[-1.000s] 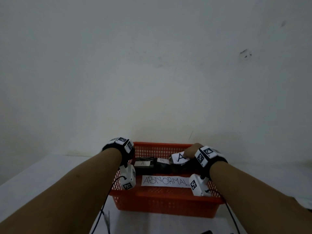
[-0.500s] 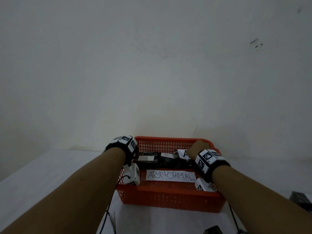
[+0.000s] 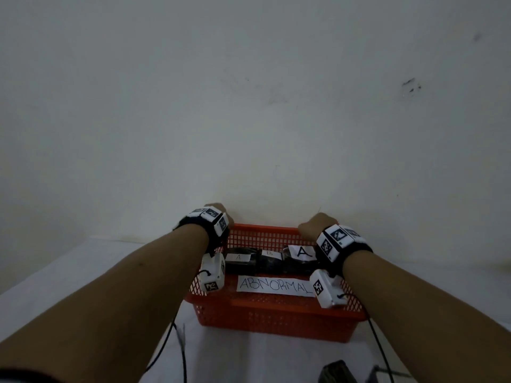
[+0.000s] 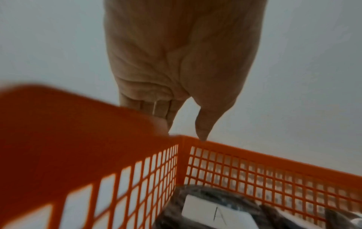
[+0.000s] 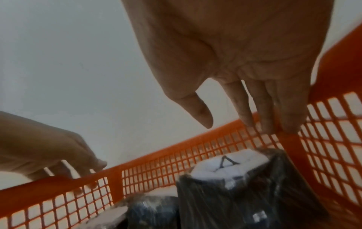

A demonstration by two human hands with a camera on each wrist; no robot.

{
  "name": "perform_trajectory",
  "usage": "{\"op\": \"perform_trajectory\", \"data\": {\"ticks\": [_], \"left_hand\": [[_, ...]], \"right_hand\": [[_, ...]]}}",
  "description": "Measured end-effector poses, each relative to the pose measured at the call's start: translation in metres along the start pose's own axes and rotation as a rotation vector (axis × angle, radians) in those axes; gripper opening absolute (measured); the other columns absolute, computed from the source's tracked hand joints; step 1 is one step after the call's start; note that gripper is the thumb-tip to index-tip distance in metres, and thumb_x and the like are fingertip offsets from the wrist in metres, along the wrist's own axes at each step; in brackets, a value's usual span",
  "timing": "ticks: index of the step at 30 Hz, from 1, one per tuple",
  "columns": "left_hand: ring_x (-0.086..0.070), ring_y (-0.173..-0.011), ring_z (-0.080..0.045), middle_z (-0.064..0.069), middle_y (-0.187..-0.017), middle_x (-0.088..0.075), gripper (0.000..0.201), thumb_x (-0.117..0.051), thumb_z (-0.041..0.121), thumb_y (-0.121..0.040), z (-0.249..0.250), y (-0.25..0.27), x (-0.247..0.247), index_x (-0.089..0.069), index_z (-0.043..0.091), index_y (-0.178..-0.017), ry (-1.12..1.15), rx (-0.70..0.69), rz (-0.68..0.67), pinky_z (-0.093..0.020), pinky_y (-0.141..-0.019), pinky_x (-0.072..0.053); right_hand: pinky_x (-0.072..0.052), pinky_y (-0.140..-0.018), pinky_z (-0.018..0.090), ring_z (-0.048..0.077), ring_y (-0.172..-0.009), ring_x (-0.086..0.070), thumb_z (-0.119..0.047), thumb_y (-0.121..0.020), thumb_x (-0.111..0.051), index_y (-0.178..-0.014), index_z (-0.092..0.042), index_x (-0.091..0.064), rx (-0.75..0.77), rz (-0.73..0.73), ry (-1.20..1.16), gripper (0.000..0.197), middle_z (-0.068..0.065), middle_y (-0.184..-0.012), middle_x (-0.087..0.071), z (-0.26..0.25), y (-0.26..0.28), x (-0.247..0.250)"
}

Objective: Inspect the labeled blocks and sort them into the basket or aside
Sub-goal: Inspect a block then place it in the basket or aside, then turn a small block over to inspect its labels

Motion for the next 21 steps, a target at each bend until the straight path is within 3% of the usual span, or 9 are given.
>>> {"op": "perform_trajectory", "data": {"ticks": [2, 3, 5, 6, 8, 14, 17, 21], "left_hand": [[-0.063, -0.096, -0.027, -0.012, -0.114, -0.063, 0.022, -0.059, 0.024, -0.097, -0.004, 0.004, 0.028, -0.063, 0.004, -0.107, 0.185, 0.017, 0.126, -0.032, -0.084, -0.053], [-0.061, -0.088, -0.026, -0.011, -0.105, -0.062, 0.021, -0.063, 0.028, -0.094, -0.004, 0.005, 0.047, -0.061, 0.008, -0.099, 0.262, 0.015, 0.233, -0.03, -0.076, -0.05], [-0.064, -0.101, -0.03, -0.011, -0.115, -0.066, 0.036, -0.065, 0.036, -0.093, 0.001, 0.018, 0.082, -0.062, 0.009, -0.116, 0.384, -0.016, 0.352, -0.034, -0.082, -0.052], [-0.063, -0.114, -0.031, -0.01, -0.127, -0.065, 0.048, -0.063, 0.041, -0.094, 0.003, 0.027, 0.096, -0.058, 0.009, -0.13, 0.392, -0.042, 0.395, -0.036, -0.091, -0.053], [-0.057, -0.129, -0.028, -0.006, -0.14, -0.062, 0.061, -0.059, 0.047, -0.096, 0.007, 0.048, 0.115, -0.05, 0.011, -0.144, 0.379, -0.101, 0.442, -0.039, -0.104, -0.049], [-0.039, -0.147, -0.024, -0.004, -0.16, -0.042, 0.077, -0.052, 0.059, -0.098, 0.014, 0.116, 0.114, -0.035, 0.013, -0.157, 0.295, -0.21, 0.413, -0.042, -0.12, -0.034], [-0.035, -0.15, -0.023, -0.003, -0.163, -0.037, 0.082, -0.049, 0.066, -0.096, 0.009, 0.154, 0.096, -0.032, 0.015, -0.158, 0.27, -0.245, 0.371, -0.045, -0.122, -0.031], [-0.033, -0.151, -0.024, -0.004, -0.164, -0.035, 0.085, -0.047, 0.068, -0.095, 0.005, 0.212, 0.076, -0.03, 0.015, -0.159, 0.257, -0.268, 0.314, -0.046, -0.123, -0.029]], "right_hand": [[-0.034, -0.053, 0.024, 0.02, -0.052, -0.042, -0.027, -0.092, -0.061, -0.061, -0.012, -0.041, 0.049, 0.043, 0.017, 0.039, 0.003, -0.06, -0.046, -0.017, 0.011, 0.018], [-0.036, -0.055, 0.024, 0.021, -0.055, -0.045, -0.03, -0.091, -0.062, -0.063, -0.011, -0.043, 0.073, 0.075, 0.04, 0.039, 0.005, -0.063, -0.05, -0.025, 0.018, 0.029], [-0.047, -0.066, 0.029, 0.029, -0.077, -0.061, -0.041, -0.09, -0.062, -0.077, -0.008, -0.057, 0.116, 0.11, 0.118, 0.036, 0.013, -0.085, -0.065, -0.04, 0.034, 0.049], [-0.051, -0.077, 0.033, 0.034, -0.096, -0.064, -0.047, -0.089, -0.061, -0.093, -0.006, -0.064, 0.144, 0.127, 0.164, 0.041, 0.017, -0.104, -0.069, -0.047, 0.041, 0.058], [-0.052, -0.097, 0.04, 0.039, -0.121, -0.059, -0.053, -0.088, -0.058, -0.125, -0.008, -0.063, 0.213, 0.17, 0.227, 0.058, 0.017, -0.13, -0.065, -0.059, 0.06, 0.074], [-0.034, -0.118, 0.048, 0.038, -0.149, -0.033, -0.067, -0.09, -0.049, -0.157, -0.017, -0.037, 0.306, 0.184, 0.311, 0.085, 0.01, -0.158, -0.046, -0.069, 0.136, 0.092], [-0.024, -0.123, 0.052, 0.037, -0.157, -0.017, -0.072, -0.09, -0.048, -0.162, -0.021, -0.025, 0.349, 0.148, 0.309, 0.092, 0.007, -0.167, -0.032, -0.064, 0.174, 0.088], [-0.02, -0.125, 0.053, 0.037, -0.158, -0.013, -0.075, -0.089, -0.049, -0.164, -0.023, -0.02, 0.387, 0.108, 0.317, 0.096, 0.005, -0.17, -0.027, -0.049, 0.226, 0.08]]}}
Point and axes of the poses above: each hand's wrist, its own y-axis away from the middle knuckle, its own x-axis out of the back of the hand, z = x × y, the point moved 5 cm from there along -y, towards the middle knuckle
